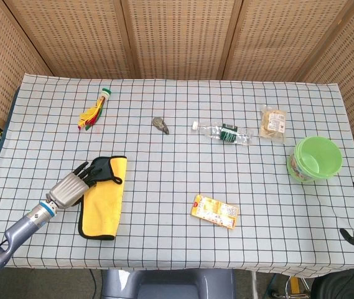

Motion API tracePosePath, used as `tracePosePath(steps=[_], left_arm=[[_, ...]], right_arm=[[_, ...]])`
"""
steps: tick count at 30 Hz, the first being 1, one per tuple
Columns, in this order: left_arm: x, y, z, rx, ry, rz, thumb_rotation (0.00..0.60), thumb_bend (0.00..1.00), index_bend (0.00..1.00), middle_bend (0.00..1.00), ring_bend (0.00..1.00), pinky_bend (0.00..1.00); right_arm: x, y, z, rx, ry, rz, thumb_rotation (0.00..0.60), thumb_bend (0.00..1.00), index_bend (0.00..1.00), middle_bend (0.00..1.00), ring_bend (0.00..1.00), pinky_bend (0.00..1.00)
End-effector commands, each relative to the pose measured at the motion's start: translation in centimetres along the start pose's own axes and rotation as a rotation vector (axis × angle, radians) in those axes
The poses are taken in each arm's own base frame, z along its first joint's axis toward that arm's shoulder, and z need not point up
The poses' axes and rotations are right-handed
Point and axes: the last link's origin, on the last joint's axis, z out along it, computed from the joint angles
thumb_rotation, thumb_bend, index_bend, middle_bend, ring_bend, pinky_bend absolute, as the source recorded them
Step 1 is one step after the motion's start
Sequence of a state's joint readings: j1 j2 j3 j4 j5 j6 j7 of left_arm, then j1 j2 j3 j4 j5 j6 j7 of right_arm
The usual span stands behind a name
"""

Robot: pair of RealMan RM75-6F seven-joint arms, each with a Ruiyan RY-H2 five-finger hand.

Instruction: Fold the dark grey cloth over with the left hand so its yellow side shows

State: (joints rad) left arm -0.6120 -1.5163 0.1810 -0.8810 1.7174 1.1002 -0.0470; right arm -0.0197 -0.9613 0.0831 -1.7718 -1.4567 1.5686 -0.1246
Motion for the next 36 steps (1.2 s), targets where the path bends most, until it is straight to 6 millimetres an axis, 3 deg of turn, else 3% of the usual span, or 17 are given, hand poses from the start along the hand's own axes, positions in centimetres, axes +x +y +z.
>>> tracePosePath(steps=[1,9,11,16,20,26,30,36], left_arm=[[0.6,-0.7,-1.0,0.001,0.020,-0.024,0.600,0.26,0.00,0.00,0.00,0.00],[3.5,-2.7,-3.2,0.030,0.122,-0.106,0.600,0.26,0.00,0.00,0.00,0.00],[4.5,-2.6,-2.5,0.046,0.148,-0.165,0.600,0.26,0.00,0.00,0.00,0.00],[4.9,-1.9,-0.8,0.069,0.147,-0.243,0.600,0.26,0.00,0.00,0.00,0.00],[4.2,-1.0,0.6,0.088,0.122,-0.320,0.600,0.27,0.00,0.00,0.00,0.00],[3.5,1.2,0.9,0.024,0.106,-0.331,0.600,0.27,0.00,0.00,0.00,0.00],[3.6,2.8,0.5,-0.039,0.117,-0.327,0.600,0.27,0.02,0.00,0.00,0.00],[3.4,5.0,-1.7,-0.122,0.113,-0.361,0.600,0.27,0.11,0.00,0.00,0.00]], right_arm=[[0.0,0.0,0.0,0.003,-0.001,0.002,0.600,0.00,0.00,0.00,0.00,0.00],[0.1,-0.2,-0.2,0.013,-0.003,0.010,0.600,0.00,0.00,0.00,0.00,0.00],[0.2,-0.2,-0.3,0.015,-0.001,0.015,0.600,0.00,0.00,0.00,0.00,0.00],[0.4,0.0,-0.3,0.011,0.003,0.019,0.600,0.00,0.00,0.00,0.00,0.00],[0.5,0.2,-0.3,0.006,0.002,0.023,0.600,0.00,0.00,0.00,0.00,0.00],[0.5,0.3,-0.2,0.004,0.003,0.025,0.600,0.00,0.00,0.00,0.00,0.00],[0.5,0.3,-0.2,0.003,0.001,0.025,0.600,0.00,0.00,0.00,0.00,0.00],[0.5,0.3,-0.3,0.003,0.004,0.026,0.600,0.00,0.00,0.00,0.00,0.00]])
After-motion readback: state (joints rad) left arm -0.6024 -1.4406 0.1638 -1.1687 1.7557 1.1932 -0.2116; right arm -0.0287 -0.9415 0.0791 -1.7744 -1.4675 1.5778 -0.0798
